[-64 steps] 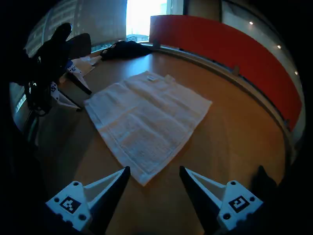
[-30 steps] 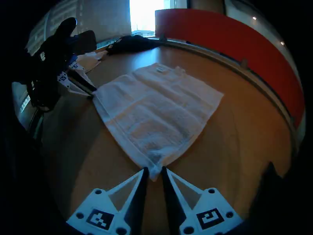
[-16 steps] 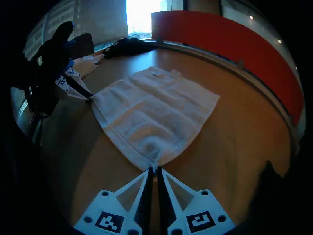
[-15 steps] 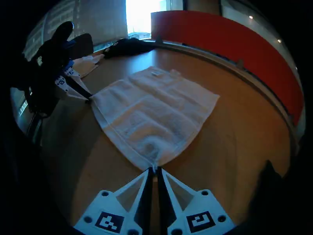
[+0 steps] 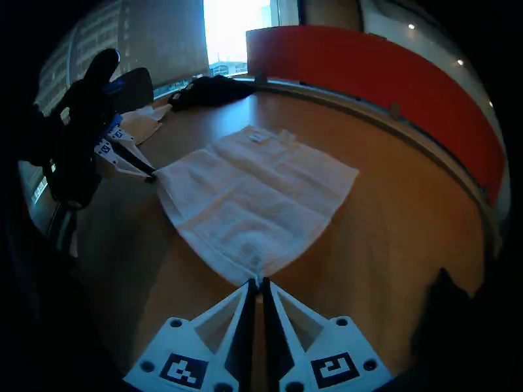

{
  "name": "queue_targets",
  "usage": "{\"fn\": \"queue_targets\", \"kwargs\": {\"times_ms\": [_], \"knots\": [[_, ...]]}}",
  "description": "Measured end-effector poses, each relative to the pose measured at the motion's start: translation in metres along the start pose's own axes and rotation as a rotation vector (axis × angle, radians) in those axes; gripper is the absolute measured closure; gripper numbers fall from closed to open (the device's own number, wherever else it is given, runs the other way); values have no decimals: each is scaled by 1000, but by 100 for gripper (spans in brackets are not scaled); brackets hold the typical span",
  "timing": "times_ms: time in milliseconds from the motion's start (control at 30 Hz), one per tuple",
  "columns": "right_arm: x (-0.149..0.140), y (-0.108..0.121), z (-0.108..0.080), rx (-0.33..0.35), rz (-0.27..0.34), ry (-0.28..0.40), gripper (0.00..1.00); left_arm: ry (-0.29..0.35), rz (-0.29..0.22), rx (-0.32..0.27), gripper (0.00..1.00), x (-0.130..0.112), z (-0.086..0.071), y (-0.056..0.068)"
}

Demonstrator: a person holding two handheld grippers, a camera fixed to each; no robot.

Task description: Fold towel

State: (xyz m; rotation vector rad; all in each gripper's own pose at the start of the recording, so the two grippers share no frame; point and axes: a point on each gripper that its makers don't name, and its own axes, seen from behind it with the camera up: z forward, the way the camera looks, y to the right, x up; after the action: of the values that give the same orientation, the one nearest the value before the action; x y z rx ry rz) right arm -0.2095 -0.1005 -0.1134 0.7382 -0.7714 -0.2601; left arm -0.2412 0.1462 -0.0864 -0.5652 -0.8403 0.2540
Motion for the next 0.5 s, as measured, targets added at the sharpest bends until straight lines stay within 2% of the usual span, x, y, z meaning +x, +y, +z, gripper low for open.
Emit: {"fn": "queue_targets", "kwargs": {"times_ms": [500], "knots": [[58, 3, -38, -31, -5, 110, 92, 70, -60, 27, 87, 42, -49, -4]]}}
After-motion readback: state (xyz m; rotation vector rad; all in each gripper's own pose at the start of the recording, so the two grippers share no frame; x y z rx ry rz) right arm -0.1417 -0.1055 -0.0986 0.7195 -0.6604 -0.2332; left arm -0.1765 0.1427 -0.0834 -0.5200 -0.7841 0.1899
